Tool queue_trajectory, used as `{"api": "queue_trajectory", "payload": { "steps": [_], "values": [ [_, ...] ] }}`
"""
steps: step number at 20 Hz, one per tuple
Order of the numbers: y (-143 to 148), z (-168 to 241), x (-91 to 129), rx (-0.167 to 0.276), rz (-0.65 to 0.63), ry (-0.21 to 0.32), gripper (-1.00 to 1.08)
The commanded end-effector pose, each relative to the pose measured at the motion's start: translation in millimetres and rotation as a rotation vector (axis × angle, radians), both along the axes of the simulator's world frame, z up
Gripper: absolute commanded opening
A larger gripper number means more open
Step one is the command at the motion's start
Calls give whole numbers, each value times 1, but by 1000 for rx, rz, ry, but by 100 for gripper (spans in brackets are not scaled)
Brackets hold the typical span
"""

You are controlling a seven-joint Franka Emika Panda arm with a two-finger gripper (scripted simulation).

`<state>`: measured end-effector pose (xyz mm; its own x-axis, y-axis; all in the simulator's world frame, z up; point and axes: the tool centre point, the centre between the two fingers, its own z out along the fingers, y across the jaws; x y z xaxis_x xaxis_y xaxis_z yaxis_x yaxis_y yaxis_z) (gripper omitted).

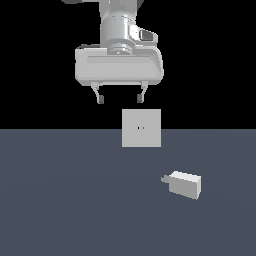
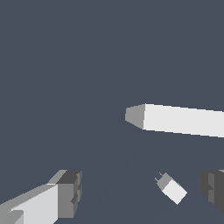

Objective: Plug the charger into the wall socket.

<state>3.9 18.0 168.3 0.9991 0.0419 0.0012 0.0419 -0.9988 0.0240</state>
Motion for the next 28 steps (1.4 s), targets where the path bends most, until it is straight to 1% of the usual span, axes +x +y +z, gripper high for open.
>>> {"api": "queue_trajectory", "payload": {
  "steps": [1,7,13,28],
  "values": [
    [0,0,0,0,0,0,100],
    [-1,-2,-4,2,21,-2,100],
    [-6,-10,-15,6,84,-8,100],
    [-34,-42,-57,27,360,-36,100]
  ]
}}
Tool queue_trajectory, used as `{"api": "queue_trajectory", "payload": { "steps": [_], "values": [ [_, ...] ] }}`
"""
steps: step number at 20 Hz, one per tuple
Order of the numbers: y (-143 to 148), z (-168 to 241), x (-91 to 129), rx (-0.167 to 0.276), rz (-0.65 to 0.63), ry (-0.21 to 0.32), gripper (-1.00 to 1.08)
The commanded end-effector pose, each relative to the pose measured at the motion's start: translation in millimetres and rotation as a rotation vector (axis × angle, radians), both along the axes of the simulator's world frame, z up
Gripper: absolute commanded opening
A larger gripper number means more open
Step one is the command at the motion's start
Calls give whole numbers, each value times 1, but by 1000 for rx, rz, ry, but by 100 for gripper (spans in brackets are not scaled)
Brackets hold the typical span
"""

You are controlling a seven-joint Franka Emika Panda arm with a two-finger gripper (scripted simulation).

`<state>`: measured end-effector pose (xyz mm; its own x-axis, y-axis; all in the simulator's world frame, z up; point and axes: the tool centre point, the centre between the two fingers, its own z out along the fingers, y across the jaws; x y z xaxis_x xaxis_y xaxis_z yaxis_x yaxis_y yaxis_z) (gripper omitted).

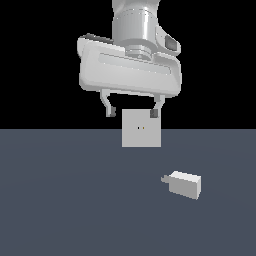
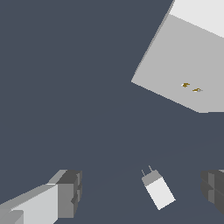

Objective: Plug the charger into the wall socket.

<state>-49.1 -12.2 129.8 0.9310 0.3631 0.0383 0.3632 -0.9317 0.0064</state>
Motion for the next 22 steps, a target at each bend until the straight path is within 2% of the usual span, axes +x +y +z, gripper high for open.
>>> {"api": "queue_trajectory", "payload": {
  "steps": [1,22],
  "values": [
    [-6,-6,-7,3,49,-5,100],
    [-58,-52,-43,33,407,-40,100]
  ]
}}
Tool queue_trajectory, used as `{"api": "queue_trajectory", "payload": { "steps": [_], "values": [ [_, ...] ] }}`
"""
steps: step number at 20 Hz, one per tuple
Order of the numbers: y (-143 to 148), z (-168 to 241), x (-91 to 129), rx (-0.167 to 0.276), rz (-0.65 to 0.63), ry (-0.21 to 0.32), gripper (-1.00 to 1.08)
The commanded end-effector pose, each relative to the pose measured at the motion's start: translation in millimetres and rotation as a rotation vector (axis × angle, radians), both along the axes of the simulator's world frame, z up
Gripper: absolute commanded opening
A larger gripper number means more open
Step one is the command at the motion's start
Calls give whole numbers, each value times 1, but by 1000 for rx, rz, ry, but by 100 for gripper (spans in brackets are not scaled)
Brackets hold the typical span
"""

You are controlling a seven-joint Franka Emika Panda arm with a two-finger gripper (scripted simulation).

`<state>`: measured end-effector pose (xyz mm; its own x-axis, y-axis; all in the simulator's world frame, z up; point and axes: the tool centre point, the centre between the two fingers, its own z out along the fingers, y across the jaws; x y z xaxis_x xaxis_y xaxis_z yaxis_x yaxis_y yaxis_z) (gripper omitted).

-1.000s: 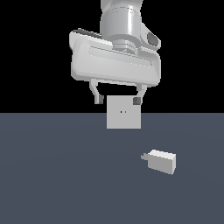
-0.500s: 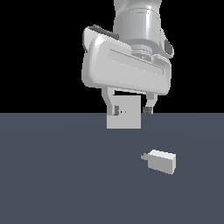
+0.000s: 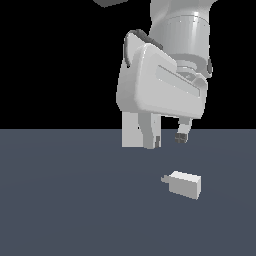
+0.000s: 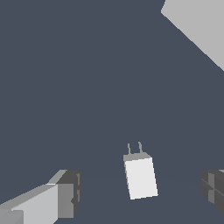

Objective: Plug the charger into the wall socket.

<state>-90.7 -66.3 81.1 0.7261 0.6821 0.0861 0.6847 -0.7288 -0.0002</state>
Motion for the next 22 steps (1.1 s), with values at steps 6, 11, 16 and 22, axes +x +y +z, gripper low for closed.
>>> {"api": "queue_trajectory", "payload": {
  "steps": [6,11,16,22],
  "values": [
    [-15,-12,-6,8,94,-9,100],
    [-21,-17,-7,12,128,-12,100],
    [-23,-19,-7,13,142,-12,100],
    [-23,-24,-8,13,139,-12,100]
  ]
}}
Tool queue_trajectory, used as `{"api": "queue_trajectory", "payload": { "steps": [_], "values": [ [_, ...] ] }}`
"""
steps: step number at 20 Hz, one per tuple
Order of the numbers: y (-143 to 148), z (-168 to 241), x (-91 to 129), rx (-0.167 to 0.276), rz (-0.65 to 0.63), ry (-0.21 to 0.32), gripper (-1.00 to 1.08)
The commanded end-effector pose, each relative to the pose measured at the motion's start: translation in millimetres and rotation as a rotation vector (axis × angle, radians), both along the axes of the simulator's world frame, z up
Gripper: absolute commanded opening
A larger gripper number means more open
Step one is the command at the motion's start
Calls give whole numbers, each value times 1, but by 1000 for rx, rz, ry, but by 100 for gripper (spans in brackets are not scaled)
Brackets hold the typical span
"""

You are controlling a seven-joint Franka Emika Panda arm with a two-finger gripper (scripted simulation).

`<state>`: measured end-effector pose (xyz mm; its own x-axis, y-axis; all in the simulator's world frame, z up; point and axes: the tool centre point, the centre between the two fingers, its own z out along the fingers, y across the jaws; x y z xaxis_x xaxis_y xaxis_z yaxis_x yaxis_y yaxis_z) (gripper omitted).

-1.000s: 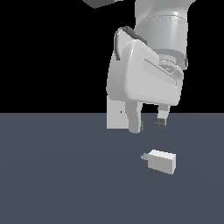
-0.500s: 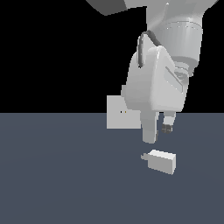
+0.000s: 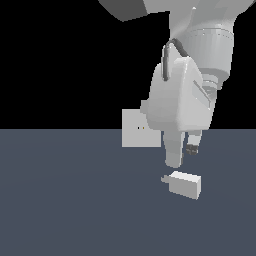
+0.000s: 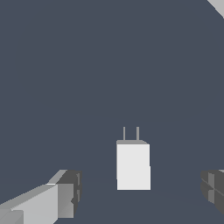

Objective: Plug the charger into the wall socket.

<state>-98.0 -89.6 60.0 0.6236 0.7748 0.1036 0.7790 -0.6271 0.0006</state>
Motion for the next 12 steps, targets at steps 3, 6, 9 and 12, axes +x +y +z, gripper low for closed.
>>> {"api": "queue_trajectory", "payload": {
  "steps": [3,6,9,12],
  "values": [
    [0,-12,-1,0,1,1,100],
    [0,-26,-1,0,1,1,100],
    [0,-39,-1,0,2,1,100],
    [0,-46,-1,0,3,1,100]
  ]
}}
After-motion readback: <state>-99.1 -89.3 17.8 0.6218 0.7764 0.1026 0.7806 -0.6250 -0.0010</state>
